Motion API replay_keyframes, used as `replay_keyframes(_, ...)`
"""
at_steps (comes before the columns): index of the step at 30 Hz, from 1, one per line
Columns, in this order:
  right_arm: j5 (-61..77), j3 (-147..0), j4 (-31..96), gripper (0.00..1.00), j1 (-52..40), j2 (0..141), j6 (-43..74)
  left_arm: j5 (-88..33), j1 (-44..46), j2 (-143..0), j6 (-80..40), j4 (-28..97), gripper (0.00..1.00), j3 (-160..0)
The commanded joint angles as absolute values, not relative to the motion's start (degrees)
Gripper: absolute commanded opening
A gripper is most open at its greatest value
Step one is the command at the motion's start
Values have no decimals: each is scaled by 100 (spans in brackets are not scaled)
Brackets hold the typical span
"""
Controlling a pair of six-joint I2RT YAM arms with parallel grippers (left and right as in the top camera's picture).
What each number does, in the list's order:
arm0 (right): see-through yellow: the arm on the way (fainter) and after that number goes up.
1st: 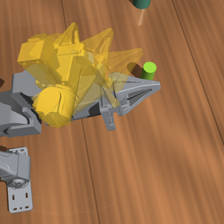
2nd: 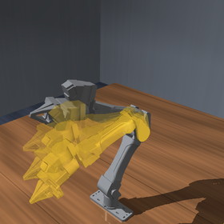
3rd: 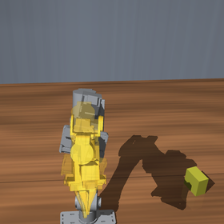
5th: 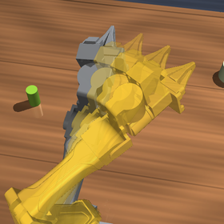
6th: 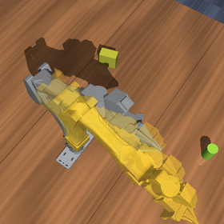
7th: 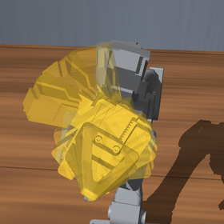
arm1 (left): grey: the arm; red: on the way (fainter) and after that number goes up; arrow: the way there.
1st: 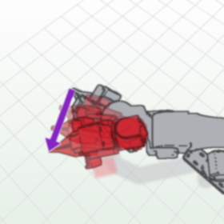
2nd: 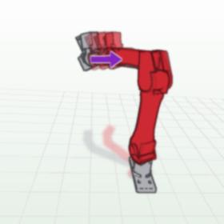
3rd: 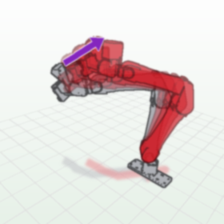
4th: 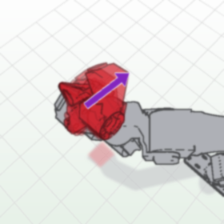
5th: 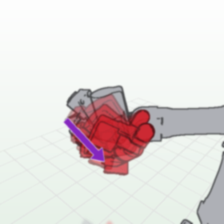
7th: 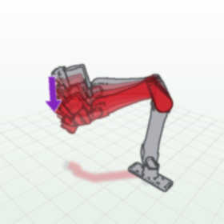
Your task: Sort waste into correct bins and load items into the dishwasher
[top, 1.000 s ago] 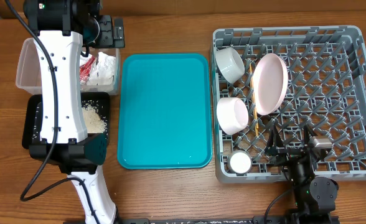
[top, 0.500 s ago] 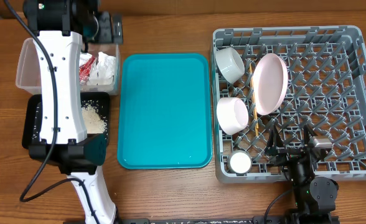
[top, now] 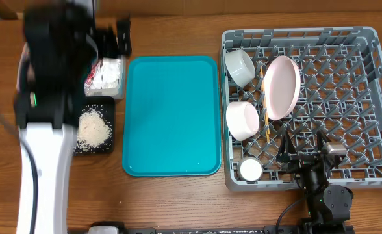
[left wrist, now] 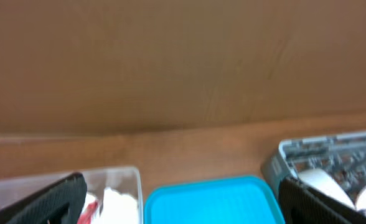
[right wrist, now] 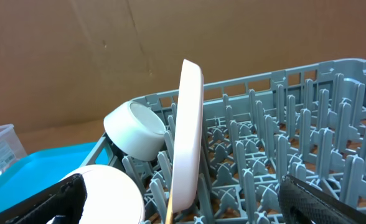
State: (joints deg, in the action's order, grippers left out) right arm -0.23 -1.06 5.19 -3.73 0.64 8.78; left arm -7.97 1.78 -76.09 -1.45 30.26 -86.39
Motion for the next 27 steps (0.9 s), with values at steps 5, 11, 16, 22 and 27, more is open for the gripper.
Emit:
replay_keyframes(5, 10, -45, 482, 100, -336, 16, 873, -534, 189, -5190, -21, 829, 100, -4893)
replay_keyframes(11, 10, -45, 482, 100, -333, 16, 873, -276, 185, -3411, -19, -333, 100, -2585)
replay_keyframes(16, 10, -45, 482, 100, -333, 16, 873, -248, 183, -2075, -14, -650, 100, -1234)
replay_keyframes(22, 10, -45, 482, 100, -333, 16, 873, -257, 67, -663, -10, -611, 100, -130)
replay_keyframes(27, 10, -45, 482, 100, -333, 16, 873, -228, 67, -14, 213, 231, 100, -27)
